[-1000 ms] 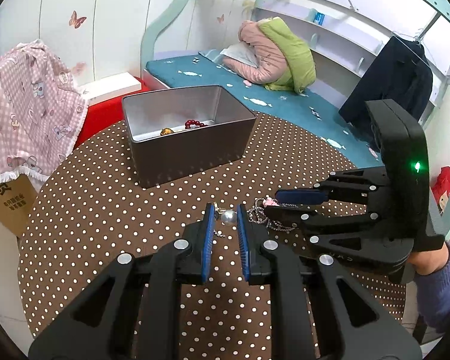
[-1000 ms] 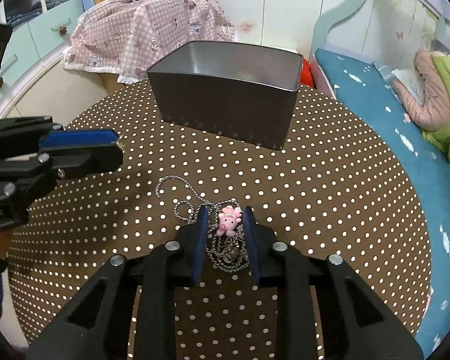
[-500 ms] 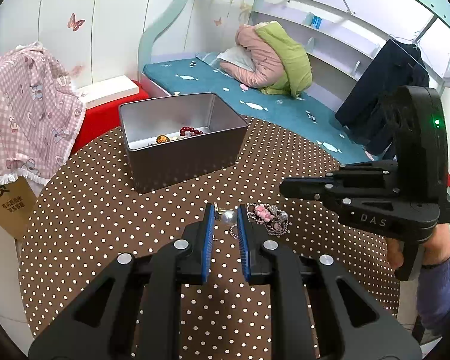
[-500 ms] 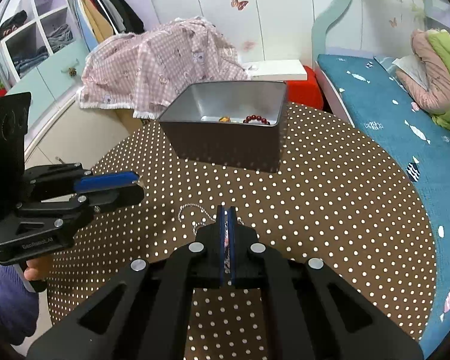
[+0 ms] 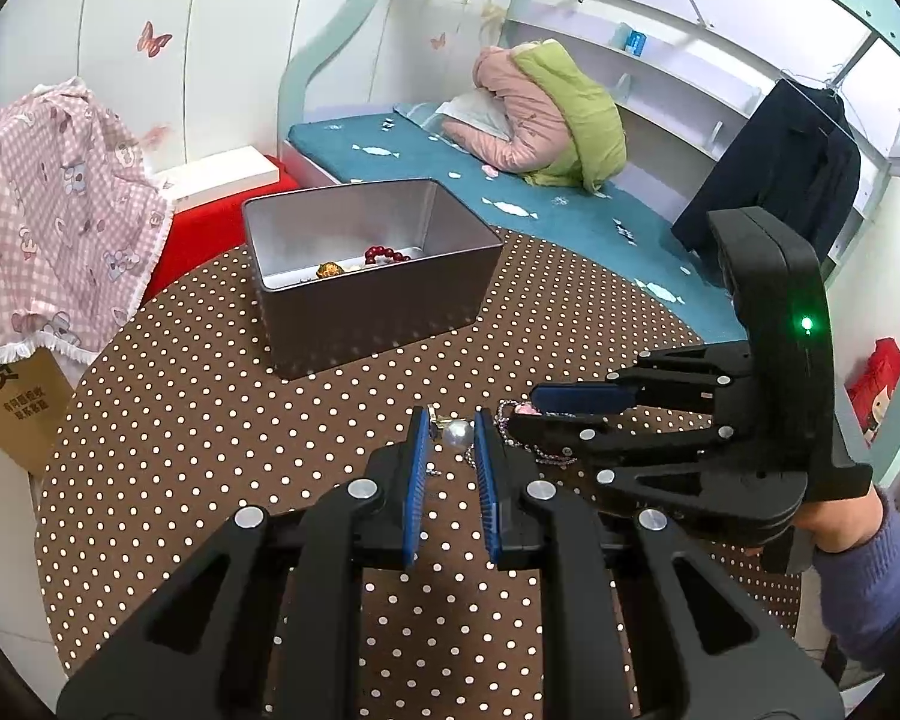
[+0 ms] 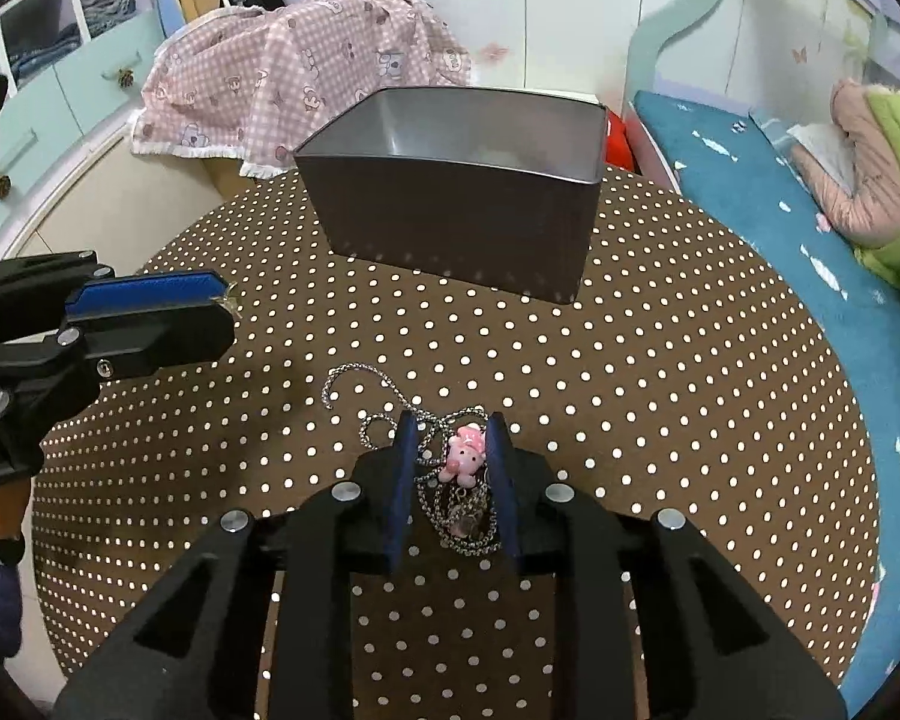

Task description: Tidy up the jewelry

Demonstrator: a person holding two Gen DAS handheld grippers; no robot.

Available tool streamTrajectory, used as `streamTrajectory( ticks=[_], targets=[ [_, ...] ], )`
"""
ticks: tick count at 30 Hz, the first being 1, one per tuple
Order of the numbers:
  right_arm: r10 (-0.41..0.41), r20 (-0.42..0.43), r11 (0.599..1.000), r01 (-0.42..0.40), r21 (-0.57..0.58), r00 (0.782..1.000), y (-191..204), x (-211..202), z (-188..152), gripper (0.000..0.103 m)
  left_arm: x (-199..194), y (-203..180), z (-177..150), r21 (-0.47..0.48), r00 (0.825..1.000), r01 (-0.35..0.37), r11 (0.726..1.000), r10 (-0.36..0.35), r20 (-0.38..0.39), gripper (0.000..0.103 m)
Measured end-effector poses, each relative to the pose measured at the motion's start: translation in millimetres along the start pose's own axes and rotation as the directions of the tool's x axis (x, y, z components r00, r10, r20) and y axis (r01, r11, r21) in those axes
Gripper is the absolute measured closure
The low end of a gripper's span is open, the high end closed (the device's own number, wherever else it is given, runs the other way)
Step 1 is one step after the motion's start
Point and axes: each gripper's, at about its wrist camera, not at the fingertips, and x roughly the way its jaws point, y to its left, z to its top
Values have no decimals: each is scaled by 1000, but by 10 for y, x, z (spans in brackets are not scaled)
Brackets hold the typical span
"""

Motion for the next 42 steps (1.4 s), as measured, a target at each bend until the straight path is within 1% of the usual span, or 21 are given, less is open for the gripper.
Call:
streamTrajectory(
  ticks=[2, 4, 5, 6, 8, 11, 12, 14, 16, 20, 24, 27, 28, 31, 33, 35, 38, 40, 42],
  targets=[
    [-3, -9, 1000, 3, -25, 1000, 53, 34, -1, 82, 11, 7, 4, -2, 1000, 2, 1000, -2, -1, 87],
    [-37, -13, 998, 36, -60, 999, 98, 79, -42, 88, 16, 19, 15, -1, 1000, 4, 1000, -4, -1, 87],
    [-36, -12, 997, 35, -63, 999, 102, 81, -57, 93, 13, 18, 17, 0, 1000, 4, 1000, -4, 0, 87],
    [-33, -9, 998, 33, -57, 999, 95, 73, -65, 93, 15, 18, 17, -1, 1000, 5, 1000, -5, 0, 87],
    [4, 9, 1000, -4, -17, 1000, 31, 27, -80, 93, 12, 29, 20, -3, 1000, 6, 1000, -6, 1, 87],
    [85, 43, 994, -88, 60, 995, -89, -85, -61, 93, 8, 40, 18, -5, 1000, 6, 1000, -6, -2, 87],
    [121, 67, 987, -127, 95, 990, -158, -149, -51, 93, 4, 43, 20, -4, 1000, 4, 1000, -4, -1, 87],
    [157, 87, 978, -167, 127, 984, -242, -231, -25, 93, -19, 46, 23, -4, 1000, 6, 1000, -6, 3, 87],
    [202, 121, 961, -221, 168, 972, -321, -327, -4, 93, -40, 49, 30, -8, 1000, 15, 1000, -15, 9, 87],
    [231, 177, 945, -264, 193, 957, -400, -502, 97, 93, -86, 67, 90, -12, 999, 31, 999, -31, 22, 87],
    [217, 215, 948, -259, 187, 952, -363, -614, 265, 93, -143, 43, 269, -3, 998, 46, 999, -46, 47, 87],
    [200, 241, 952, -247, 183, 950, -365, -640, 467, 93, -176, 60, 507, 1, 996, 54, 999, -54, 72, 87],
    [202, 246, 952, -249, 179, 948, -404, -655, 499, 93, -181, 82, 629, 2, 996, 37, 999, -37, 86, 87],
    [182, 266, 958, -232, 170, 946, -413, -626, 719, 93, -163, 156, 880, -13, 994, 17, 1000, -15, 109, 87],
    [184, 262, 954, -236, 183, 947, -453, -525, 857, 93, -100, 222, 1038, -28, 993, -25, 999, 28, 118, 87],
    [181, 254, 953, -233, 194, 950, -472, -426, 925, 93, -11, 310, 1137, -52, 994, -23, 998, 29, 104, 87],
    [167, 238, 957, -215, 193, 957, -469, -264, 1004, 92, 190, 444, 1244, -86, 995, -69, 994, 75, 70, 87],
    [163, 227, 959, -208, 193, 960, -470, -164, 1030, 92, 341, 547, 1265, -121, 996, -75, 990, 80, 36, 87],
    [161, 212, 959, -203, 196, 964, -480, -72, 1044, 92, 445, 589, 1270, -132, 996, -80, 988, 83, 19, 87]
  ],
)
